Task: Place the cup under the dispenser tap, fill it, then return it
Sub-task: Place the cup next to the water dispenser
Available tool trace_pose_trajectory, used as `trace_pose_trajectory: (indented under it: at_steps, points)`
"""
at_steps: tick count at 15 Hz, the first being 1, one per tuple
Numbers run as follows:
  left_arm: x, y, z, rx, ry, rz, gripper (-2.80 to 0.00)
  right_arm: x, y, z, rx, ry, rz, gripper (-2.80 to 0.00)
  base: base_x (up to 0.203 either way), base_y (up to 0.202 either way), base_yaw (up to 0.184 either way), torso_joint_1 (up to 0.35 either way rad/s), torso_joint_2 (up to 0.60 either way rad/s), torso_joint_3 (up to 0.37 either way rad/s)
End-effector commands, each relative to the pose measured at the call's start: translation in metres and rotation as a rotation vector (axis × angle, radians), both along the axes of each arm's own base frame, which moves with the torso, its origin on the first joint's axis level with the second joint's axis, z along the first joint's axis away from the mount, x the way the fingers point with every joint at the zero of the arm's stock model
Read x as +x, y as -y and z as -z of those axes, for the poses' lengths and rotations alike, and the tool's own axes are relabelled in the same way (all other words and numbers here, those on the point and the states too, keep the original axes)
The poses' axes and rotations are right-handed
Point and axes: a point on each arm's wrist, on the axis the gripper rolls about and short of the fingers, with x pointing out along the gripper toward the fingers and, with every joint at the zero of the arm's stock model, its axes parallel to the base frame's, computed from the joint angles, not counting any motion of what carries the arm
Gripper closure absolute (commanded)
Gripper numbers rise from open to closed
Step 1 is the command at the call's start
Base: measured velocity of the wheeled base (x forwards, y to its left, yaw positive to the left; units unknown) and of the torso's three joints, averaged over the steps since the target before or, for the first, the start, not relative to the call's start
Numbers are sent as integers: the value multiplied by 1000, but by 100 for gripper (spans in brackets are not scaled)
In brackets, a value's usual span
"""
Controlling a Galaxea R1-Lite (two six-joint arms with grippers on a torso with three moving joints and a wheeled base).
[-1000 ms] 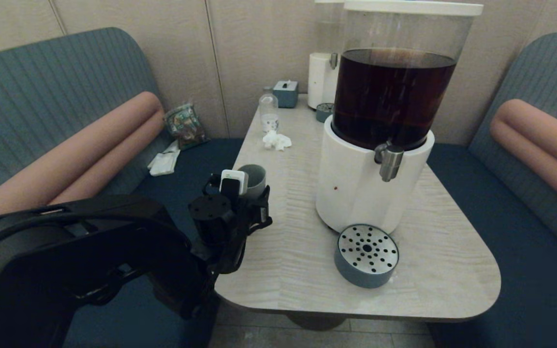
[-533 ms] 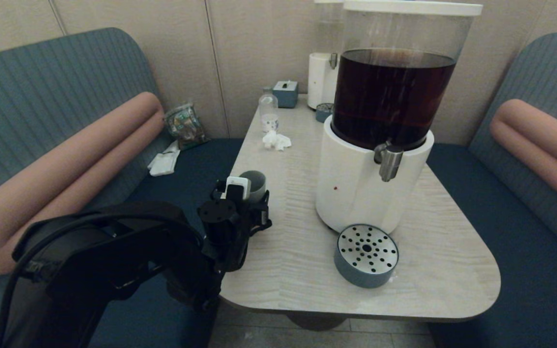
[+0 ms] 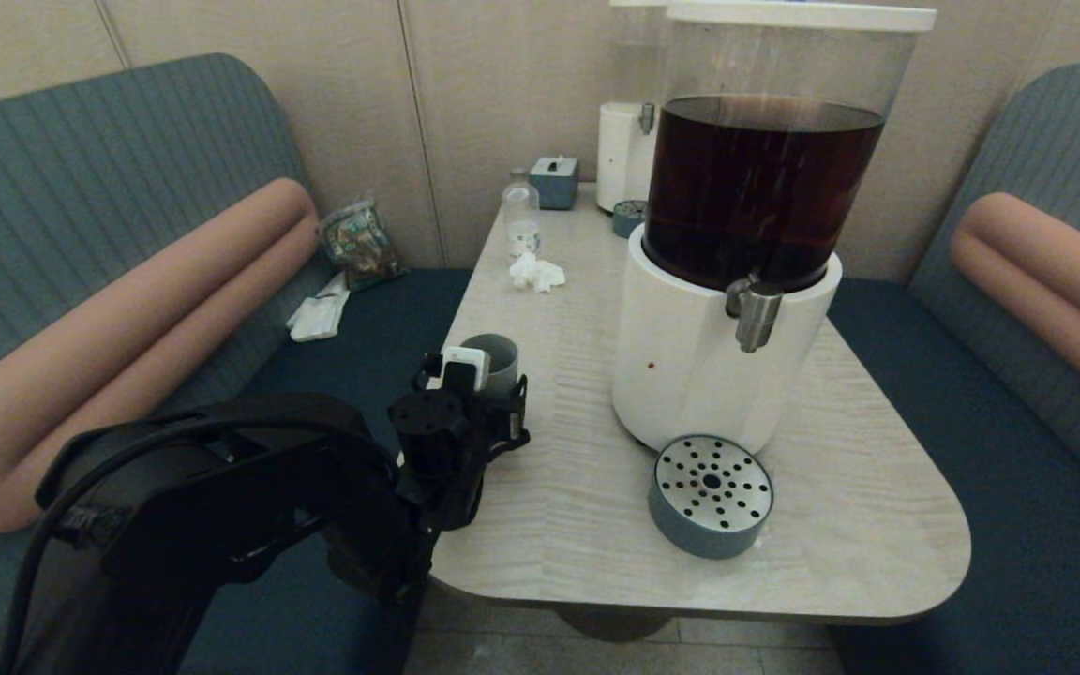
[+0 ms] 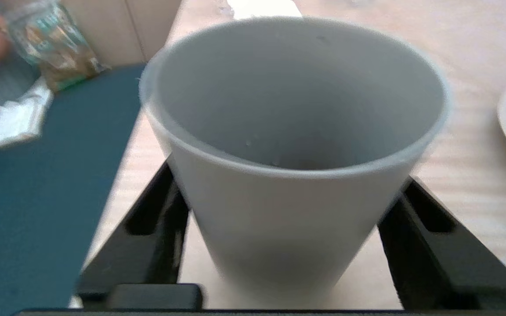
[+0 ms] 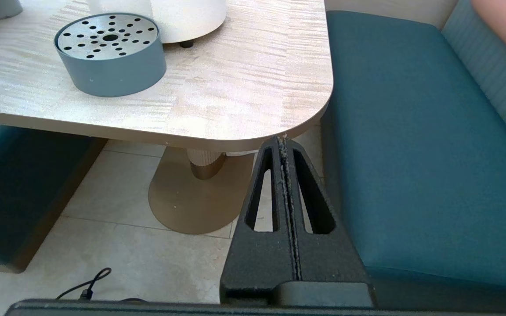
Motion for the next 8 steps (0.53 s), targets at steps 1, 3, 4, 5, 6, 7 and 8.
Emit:
trace_pose_trajectory:
  at_steps: [1,3,4,5,6,7,8]
  points:
    - [-1,-1,-8,-14,24,-2,-280,0,0,0,-1,0,-1,0,0,0,0,0,0,0]
    - [-3,-2,-11,-17,28,-4,-280,0,0,0,-1,0,0,0,0,0,0,0,0,0]
    - [-3,-2,-13,-18,31,-4,-280,0,0,0,-1,-1,-1,0,0,0,0,0,0,0]
    - [-4,-2,-15,-20,35,-5,-280,0,0,0,-1,0,-1,0,0,0,0,0,0,0]
    - [-4,-3,-19,-24,42,-7,-280,0,0,0,-1,0,-1,0,0,0,0,0,0,0]
    - [-6,-3,-20,-24,41,-7,-280,0,0,0,-1,0,0,0,0,0,0,0,0,0]
    - [-8,-4,-26,-28,51,-8,-280,0,0,0,-1,0,0,0,0,0,0,0,0,0]
